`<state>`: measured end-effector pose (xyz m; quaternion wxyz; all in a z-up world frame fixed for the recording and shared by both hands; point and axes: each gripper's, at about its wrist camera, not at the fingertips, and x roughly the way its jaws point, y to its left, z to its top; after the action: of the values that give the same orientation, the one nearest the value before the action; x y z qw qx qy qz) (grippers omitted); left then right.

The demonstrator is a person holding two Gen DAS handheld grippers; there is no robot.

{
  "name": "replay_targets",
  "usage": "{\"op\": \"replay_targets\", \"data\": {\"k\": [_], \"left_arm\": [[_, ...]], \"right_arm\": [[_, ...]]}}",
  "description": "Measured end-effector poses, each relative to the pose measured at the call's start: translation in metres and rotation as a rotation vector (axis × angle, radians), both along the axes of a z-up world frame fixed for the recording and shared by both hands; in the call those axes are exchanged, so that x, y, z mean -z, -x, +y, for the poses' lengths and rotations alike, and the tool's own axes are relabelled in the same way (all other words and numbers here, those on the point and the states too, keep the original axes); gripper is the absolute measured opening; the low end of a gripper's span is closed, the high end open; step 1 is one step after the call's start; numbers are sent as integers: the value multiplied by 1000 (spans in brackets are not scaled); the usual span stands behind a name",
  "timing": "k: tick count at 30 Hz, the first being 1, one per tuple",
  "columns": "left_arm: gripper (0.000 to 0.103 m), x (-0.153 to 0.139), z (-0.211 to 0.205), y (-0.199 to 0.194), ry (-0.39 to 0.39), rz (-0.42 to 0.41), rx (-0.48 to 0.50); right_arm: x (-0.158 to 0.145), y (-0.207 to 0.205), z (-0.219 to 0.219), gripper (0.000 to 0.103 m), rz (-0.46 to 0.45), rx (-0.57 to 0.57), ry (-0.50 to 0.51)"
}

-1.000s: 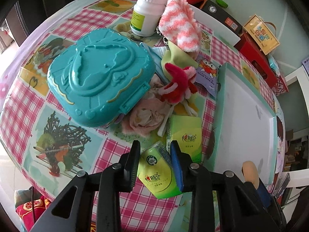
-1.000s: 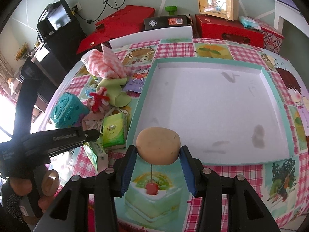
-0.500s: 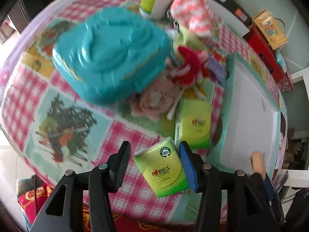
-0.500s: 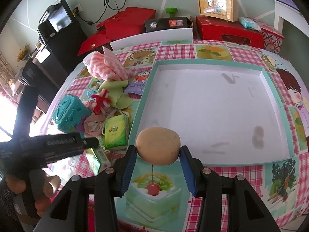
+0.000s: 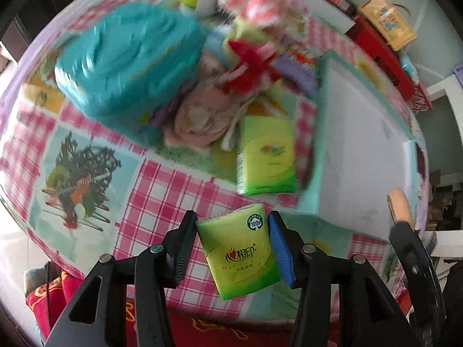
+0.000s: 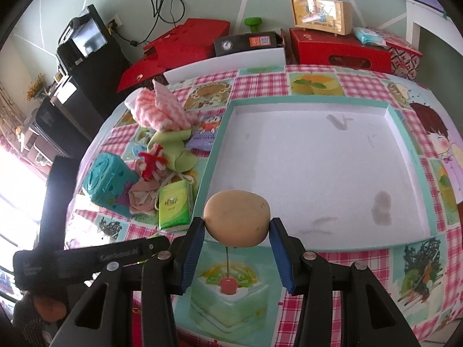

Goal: Organize soft objects
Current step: 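Lower the tissue pack into the white tray with the left tool while the right tool releases the bun there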

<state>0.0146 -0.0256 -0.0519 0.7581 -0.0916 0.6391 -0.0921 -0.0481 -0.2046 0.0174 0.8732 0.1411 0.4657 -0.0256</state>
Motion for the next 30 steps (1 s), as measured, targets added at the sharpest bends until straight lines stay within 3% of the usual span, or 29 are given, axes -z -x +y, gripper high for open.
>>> {"op": "replay_targets", "data": {"k": [6, 14, 20, 30], "left_arm": [[52, -54, -19, 0, 32, -147, 69], [52, -79, -69, -40, 28, -222, 169], [52, -75, -110, -76, 6, -238, 211], [52, -53, -161, -117, -56, -232, 274]], "right_arm": [[-19, -9, -19, 49, -32, 66, 1], [-34, -28, -54, 49, -24, 163, 20], [-29, -60, -92, 49, 38, 273, 52], [15, -89, -152, 49, 150, 391, 78]]}}
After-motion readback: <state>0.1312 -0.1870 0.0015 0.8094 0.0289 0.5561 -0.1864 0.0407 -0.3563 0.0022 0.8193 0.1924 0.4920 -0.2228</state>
